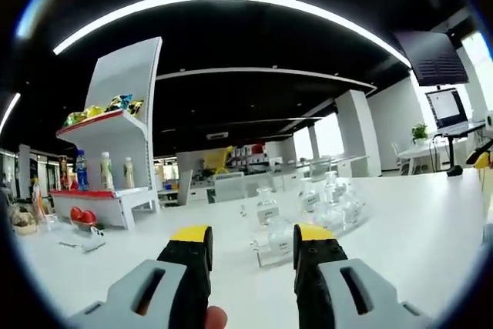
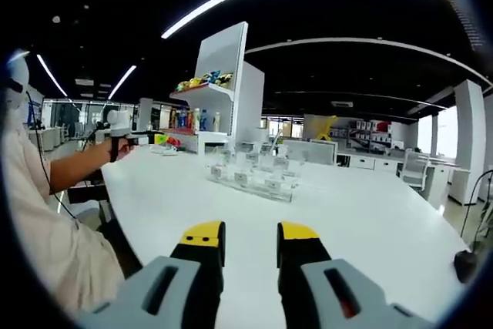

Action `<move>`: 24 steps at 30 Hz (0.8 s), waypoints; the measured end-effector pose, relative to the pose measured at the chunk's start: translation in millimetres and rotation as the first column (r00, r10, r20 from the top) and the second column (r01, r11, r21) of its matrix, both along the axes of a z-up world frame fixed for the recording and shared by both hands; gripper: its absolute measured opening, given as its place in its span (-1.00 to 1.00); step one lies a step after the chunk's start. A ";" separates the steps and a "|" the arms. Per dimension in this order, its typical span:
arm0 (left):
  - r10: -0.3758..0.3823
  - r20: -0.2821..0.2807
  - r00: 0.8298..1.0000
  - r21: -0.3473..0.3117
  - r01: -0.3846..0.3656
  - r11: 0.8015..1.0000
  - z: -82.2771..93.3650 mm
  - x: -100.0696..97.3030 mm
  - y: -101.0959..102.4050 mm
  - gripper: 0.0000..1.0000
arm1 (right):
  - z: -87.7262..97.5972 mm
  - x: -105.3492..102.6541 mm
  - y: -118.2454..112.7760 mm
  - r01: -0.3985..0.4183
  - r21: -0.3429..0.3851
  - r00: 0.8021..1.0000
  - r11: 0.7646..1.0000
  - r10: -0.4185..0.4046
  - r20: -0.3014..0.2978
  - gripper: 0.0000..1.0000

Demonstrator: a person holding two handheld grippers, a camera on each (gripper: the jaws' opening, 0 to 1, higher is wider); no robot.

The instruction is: Identify the label on the chemical reagent bottle, grasp the chemical reagent bottle, and place it in the designated position on the reagent rack

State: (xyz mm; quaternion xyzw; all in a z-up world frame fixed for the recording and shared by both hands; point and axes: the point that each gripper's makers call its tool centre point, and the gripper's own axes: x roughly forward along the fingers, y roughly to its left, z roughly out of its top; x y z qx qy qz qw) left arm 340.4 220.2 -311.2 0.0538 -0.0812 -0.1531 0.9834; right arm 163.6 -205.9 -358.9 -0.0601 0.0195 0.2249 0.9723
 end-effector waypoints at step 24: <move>-0.027 -0.033 0.999 0.042 0.028 0.999 -14.0 -48.3 24.3 -0.15 | 6.4 -8.6 -15.9 0.028 0.001 0.999 1.000 -0.028 0.037 -0.46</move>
